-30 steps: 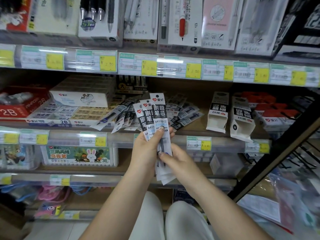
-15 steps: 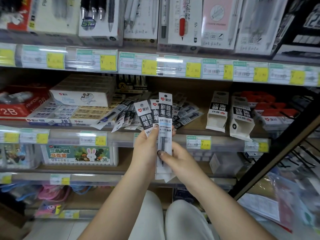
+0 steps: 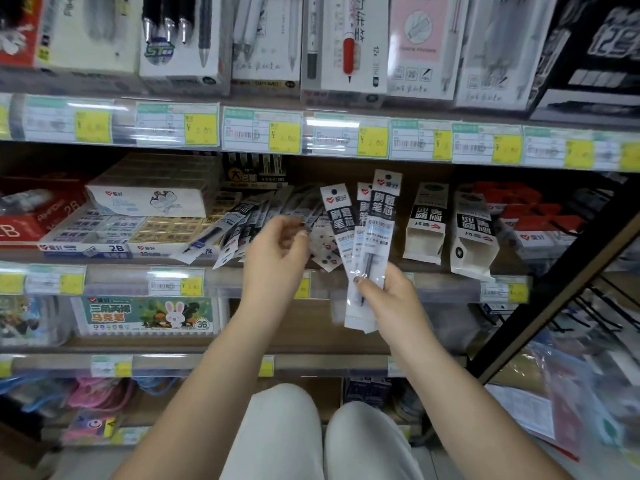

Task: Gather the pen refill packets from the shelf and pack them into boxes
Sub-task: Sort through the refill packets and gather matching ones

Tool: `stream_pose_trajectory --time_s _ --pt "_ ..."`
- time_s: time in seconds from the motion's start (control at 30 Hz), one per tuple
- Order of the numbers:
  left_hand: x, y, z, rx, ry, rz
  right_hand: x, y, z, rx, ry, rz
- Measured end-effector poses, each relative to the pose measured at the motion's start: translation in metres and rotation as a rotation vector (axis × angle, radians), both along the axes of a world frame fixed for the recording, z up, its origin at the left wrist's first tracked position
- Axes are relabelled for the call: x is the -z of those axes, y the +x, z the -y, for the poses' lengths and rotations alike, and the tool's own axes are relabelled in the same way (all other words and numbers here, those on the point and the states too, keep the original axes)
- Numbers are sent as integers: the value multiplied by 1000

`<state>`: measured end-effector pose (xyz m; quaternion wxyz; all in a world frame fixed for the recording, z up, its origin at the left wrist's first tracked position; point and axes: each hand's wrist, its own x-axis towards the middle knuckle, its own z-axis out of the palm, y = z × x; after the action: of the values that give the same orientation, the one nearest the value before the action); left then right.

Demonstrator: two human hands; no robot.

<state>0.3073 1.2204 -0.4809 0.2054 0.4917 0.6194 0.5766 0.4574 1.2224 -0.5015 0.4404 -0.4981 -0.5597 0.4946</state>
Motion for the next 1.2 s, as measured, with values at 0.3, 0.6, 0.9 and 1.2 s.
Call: stream_pose_trajectory --time_s 0.3,0.6,0.9,1.2 --pt "-10 -21 -43 -46 -436 -869 -3 16 -8 76 -6 -14" --pt "11 -26 -47 -110 -324 -847 -1 19 -8 56 5 -20" --pt "8 -34 -44 -81 -211 -754 4 17 -10 69 -13 7" --pt "4 -35 -39 -281 -45 -696 1 21 -7 71 11 27"
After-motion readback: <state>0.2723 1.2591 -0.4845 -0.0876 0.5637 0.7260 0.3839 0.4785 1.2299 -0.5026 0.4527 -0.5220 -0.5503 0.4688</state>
